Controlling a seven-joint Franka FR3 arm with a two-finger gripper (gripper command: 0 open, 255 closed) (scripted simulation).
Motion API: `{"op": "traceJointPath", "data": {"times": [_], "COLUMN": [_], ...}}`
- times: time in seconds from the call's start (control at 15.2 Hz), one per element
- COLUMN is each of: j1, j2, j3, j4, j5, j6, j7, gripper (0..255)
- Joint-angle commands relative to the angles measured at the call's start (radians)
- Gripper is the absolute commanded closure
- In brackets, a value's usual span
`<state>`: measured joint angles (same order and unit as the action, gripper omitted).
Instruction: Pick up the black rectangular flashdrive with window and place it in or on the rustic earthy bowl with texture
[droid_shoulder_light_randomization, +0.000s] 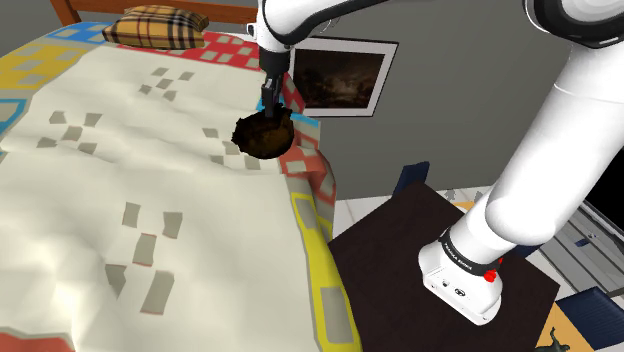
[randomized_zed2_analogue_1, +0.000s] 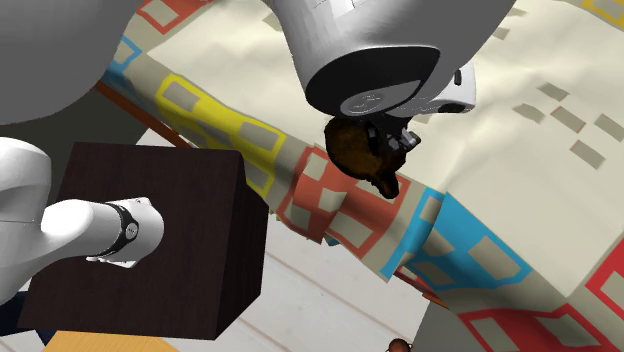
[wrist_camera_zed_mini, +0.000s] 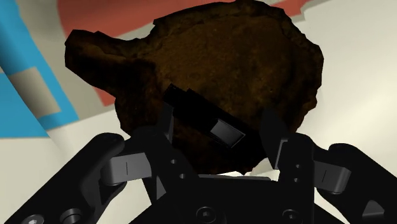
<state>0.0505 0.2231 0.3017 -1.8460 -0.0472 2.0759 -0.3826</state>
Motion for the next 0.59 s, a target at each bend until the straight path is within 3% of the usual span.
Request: {"op": "traceJointPath", "data": {"times": [0.0, 0.53], "j1": [0.001, 0.004], "j2": [0.011, 0.041], "j3": [-0.001, -0.004], "j4": [-0.015, -0.051], "j5": [-0.004, -0.016], "j6": [0.026, 0.09], "j7": [0.003, 0.009], "gripper": [255, 255]}}
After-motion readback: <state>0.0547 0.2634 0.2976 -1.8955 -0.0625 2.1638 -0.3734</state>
